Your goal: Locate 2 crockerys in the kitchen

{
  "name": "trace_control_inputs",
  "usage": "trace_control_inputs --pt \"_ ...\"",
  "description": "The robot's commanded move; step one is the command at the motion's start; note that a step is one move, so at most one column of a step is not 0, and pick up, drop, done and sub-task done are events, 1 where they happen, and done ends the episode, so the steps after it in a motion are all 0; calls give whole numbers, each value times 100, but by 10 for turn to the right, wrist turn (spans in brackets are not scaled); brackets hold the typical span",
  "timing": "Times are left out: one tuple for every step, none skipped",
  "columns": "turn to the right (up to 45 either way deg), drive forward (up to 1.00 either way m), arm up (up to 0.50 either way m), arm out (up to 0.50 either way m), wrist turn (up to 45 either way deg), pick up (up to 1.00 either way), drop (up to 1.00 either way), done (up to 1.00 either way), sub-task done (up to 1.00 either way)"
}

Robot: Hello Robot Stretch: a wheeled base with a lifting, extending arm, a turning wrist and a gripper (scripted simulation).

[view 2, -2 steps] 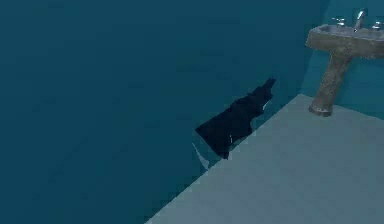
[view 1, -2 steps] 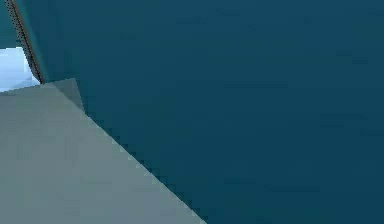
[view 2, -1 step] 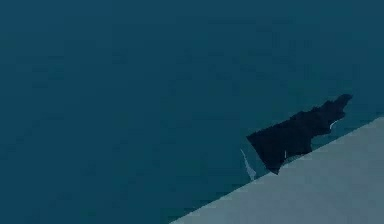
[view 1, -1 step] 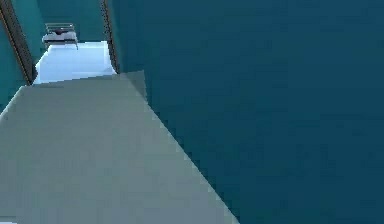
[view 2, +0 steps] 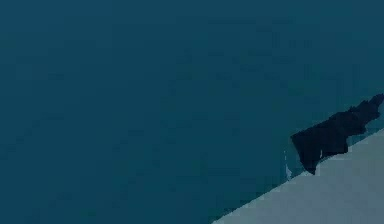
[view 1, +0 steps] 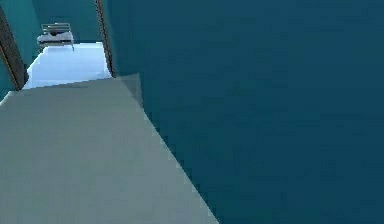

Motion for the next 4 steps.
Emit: trace_control_inputs --pt "-210 0 0 0 0 0 0 0 0" --pt "0 100 0 0 0 0 0 0 0" --pt "-30 0 0 0 0 0 0 0 0" --pt "0 100 0 0 0 0 0 0 0"
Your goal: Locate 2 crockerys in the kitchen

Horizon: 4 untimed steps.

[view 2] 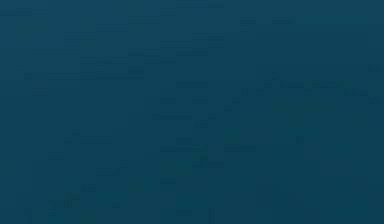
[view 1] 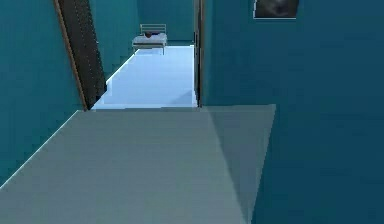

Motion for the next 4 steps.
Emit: trace_control_inputs --pt "0 100 0 0 0 0 0 0 0" --pt "-60 0 0 0 0 0 0 0 0" --pt "0 5 0 0 0 0 0 0 0" --pt "210 0 0 0 0 0 0 0 0"
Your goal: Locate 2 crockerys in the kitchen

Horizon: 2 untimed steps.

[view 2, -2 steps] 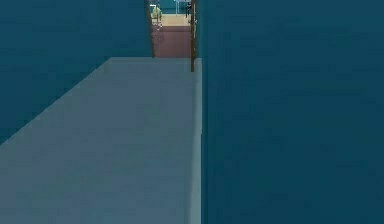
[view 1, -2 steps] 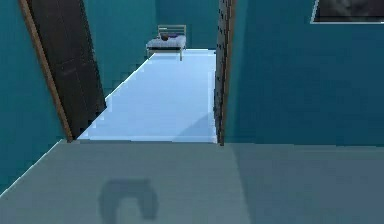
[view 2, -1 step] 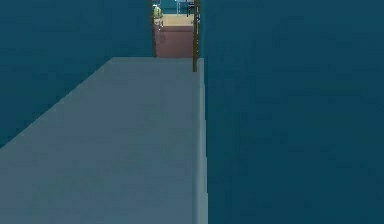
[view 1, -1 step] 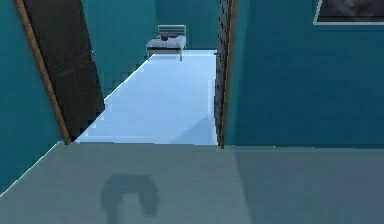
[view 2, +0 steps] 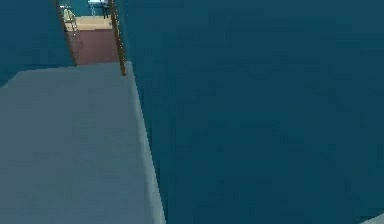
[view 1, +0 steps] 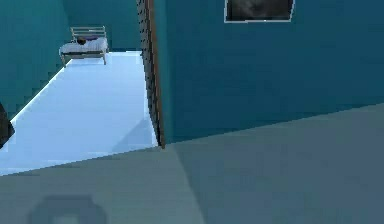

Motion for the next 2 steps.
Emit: trace_control_inputs --pt "30 0 0 0 0 0 0 0 0" --pt "-450 0 0 0 0 0 0 0 0"
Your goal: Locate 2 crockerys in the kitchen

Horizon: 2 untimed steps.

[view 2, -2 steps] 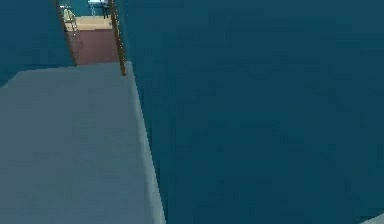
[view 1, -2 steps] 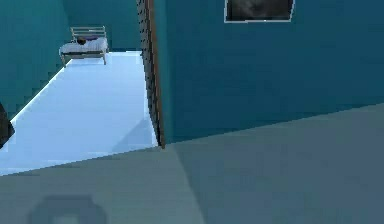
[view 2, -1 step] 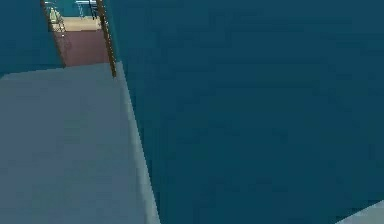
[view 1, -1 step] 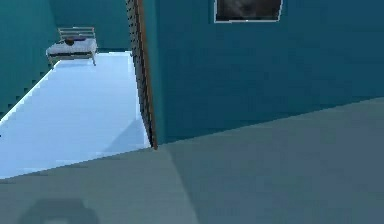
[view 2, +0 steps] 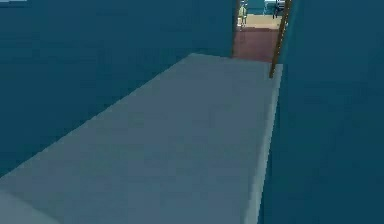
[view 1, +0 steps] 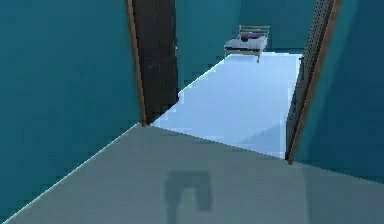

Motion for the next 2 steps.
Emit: trace_control_inputs --pt "-450 0 0 0 0 0 0 0 0" --pt "-210 0 0 0 0 0 0 0 0"
